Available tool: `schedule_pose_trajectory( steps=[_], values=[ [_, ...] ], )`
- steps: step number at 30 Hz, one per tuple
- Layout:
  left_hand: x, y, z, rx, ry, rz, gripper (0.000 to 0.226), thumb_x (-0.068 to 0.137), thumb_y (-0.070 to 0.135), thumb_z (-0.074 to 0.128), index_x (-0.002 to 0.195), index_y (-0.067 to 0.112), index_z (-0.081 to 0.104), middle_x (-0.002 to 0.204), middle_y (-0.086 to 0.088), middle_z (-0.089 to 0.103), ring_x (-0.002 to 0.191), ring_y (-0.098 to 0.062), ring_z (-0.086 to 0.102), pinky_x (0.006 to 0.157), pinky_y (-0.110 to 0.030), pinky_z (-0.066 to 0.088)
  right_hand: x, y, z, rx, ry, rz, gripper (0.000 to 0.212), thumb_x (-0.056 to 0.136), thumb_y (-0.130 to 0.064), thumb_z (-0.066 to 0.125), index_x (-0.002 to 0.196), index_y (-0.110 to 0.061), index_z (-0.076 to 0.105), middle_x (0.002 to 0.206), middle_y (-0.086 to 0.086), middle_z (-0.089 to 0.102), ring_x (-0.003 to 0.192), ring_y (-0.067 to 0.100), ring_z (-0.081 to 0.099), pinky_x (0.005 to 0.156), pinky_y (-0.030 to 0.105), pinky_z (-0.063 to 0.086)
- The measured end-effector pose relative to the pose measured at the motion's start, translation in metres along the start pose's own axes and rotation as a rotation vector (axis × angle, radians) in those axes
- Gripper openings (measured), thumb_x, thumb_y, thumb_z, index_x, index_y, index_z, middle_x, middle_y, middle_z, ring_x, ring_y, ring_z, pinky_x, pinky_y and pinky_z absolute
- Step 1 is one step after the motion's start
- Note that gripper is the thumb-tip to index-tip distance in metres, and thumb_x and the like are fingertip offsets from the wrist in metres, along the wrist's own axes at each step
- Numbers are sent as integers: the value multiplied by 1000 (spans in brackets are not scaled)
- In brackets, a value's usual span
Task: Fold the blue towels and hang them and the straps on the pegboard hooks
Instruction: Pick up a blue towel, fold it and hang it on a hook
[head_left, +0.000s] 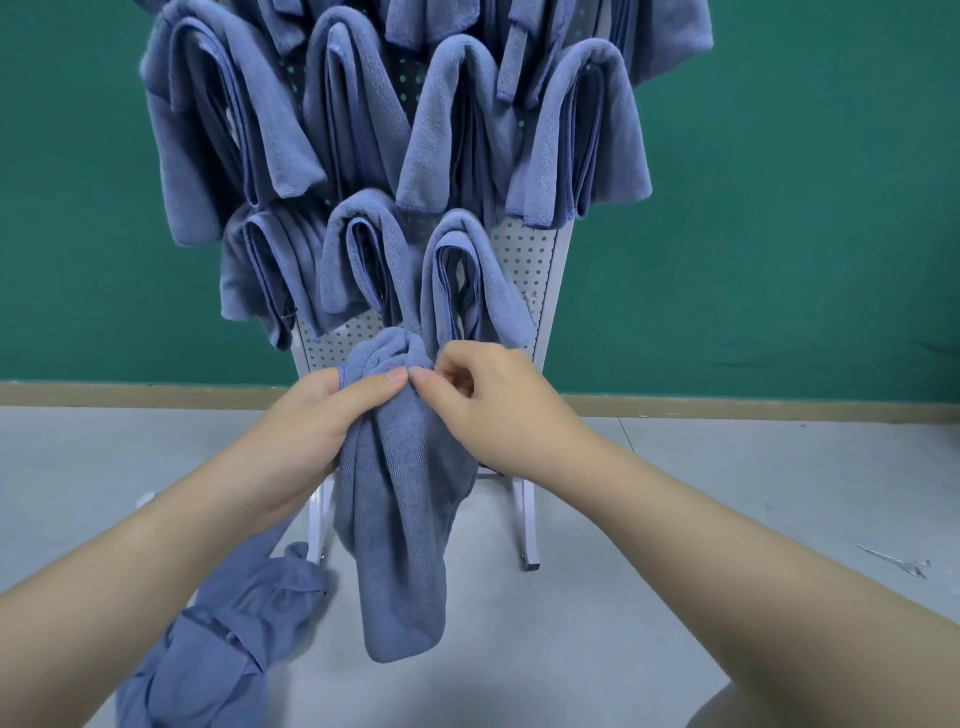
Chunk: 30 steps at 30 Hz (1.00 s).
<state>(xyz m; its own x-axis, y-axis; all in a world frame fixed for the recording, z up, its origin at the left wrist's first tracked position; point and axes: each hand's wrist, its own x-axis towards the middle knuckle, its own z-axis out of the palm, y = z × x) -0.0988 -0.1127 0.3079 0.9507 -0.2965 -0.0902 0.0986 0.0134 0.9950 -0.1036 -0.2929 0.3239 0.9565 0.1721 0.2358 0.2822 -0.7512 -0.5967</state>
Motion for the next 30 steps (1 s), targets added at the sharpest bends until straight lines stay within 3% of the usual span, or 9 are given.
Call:
schedule_pose_trajectory(
  steps=[3,5,8,12,14,18,23,27,30],
  values=[
    [0,0,-3,-46,-7,35,42,85,27,77,121,7,71,116,-14,76,112,-29,72,98,-41,56,1,-3,-5,89,-55,145,55,99,-59,54,76,-10,58,69,-2,58,67,18,55,65,36,44],
    [1,0,-5,-104,-6,62,44,82,26,69,121,5,71,118,-16,75,112,-30,72,97,-40,59,2,-6,-9,216,-165,286,69,97,-69,48,90,-3,68,82,8,72,73,26,68,69,38,55],
    [3,2,-6,-211,-17,80,46,82,17,62,125,-1,67,121,-20,73,113,-32,71,98,-40,58,0,-9,-13,415,-379,448,62,98,-72,42,87,-16,66,84,4,71,65,21,67,66,32,57],
    [3,5,-3,-312,-2,47,45,86,8,52,125,-9,63,122,-26,71,111,-34,71,96,-43,58,-1,-6,-11,593,-518,401,56,100,-61,51,122,-13,68,99,8,69,73,19,67,67,28,56],
    [3,8,-1,-347,34,26,38,94,3,42,123,-8,65,120,-25,72,107,-31,73,93,-42,59,-2,-7,-11,622,-520,381,54,100,-54,57,129,-9,66,107,14,70,83,22,67,67,26,56],
    [4,12,0,-365,55,51,42,96,-4,35,128,-3,63,120,-18,74,108,-28,74,89,-38,61,0,-10,-12,667,-404,360,56,101,-55,55,121,-5,71,107,14,78,85,23,72,73,32,60],
    [5,9,-1,-347,47,88,48,95,-8,35,138,-1,57,131,-17,69,123,-30,67,105,-45,49,0,-13,-18,654,-329,435,54,99,-61,52,102,-11,73,85,8,75,72,23,70,65,30,60],
    [6,8,-1,-371,64,75,46,95,-7,37,137,-5,55,128,-23,69,119,-36,68,101,-50,56,-1,-10,-17,473,-453,459,48,97,-57,58,112,-14,72,102,11,79,78,24,73,76,35,62],
    [6,7,-3,-394,62,71,49,87,-2,48,135,-7,55,127,-28,68,117,-40,68,97,-50,57,-3,-8,-14,409,-471,410,37,95,-53,64,112,-21,70,105,3,78,77,17,72,74,31,58]
  ],
)
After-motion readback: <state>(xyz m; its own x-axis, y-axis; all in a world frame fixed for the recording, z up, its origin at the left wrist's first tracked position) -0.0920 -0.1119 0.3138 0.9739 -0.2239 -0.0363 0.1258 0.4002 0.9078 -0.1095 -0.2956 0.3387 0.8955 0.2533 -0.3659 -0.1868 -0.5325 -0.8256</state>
